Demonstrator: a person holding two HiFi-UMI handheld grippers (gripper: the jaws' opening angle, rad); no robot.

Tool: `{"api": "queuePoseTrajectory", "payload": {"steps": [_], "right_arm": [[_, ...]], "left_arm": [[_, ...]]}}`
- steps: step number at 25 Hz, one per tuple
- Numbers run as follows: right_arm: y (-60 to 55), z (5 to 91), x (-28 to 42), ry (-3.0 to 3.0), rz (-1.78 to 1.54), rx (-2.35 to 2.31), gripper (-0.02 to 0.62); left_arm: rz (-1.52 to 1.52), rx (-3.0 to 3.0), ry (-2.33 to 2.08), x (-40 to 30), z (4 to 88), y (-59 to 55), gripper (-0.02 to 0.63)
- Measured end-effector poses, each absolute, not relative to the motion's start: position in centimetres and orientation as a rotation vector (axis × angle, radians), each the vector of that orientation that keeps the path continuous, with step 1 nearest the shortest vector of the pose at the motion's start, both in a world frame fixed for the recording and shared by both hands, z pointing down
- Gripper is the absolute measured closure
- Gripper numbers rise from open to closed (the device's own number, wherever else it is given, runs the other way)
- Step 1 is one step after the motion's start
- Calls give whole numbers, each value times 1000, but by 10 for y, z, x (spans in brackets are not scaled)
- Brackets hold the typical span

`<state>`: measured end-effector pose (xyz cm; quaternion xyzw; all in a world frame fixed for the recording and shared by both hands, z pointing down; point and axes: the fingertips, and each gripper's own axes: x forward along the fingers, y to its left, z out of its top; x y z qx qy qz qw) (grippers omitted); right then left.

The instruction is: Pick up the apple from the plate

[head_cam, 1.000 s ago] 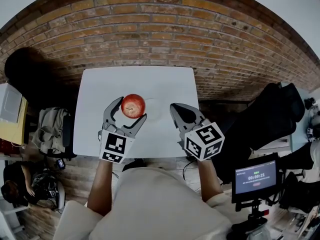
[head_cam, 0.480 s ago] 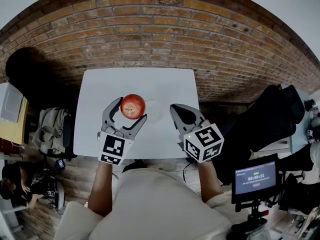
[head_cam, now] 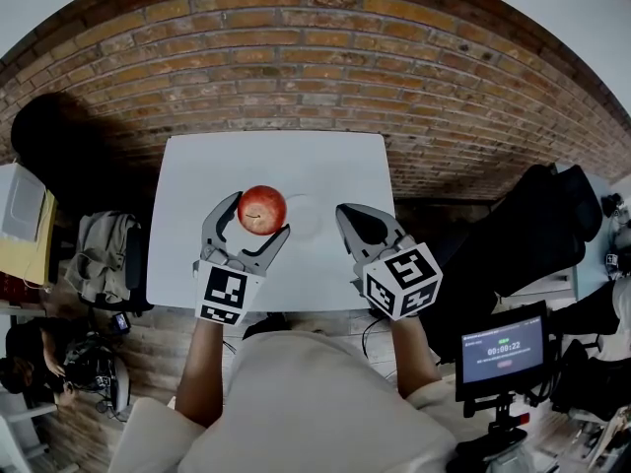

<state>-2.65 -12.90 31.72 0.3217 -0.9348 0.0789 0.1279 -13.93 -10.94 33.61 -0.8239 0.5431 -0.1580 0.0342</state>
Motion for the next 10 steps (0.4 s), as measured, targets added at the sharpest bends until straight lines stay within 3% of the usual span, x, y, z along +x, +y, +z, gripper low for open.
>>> {"api": "queuePoseTrajectory", "payload": {"steps": [10], "right_arm": [[-130,320,-25,-2703,233,945,594]], "left_arm": [[-475,-2547,1663,-137,336,-111,212]]}}
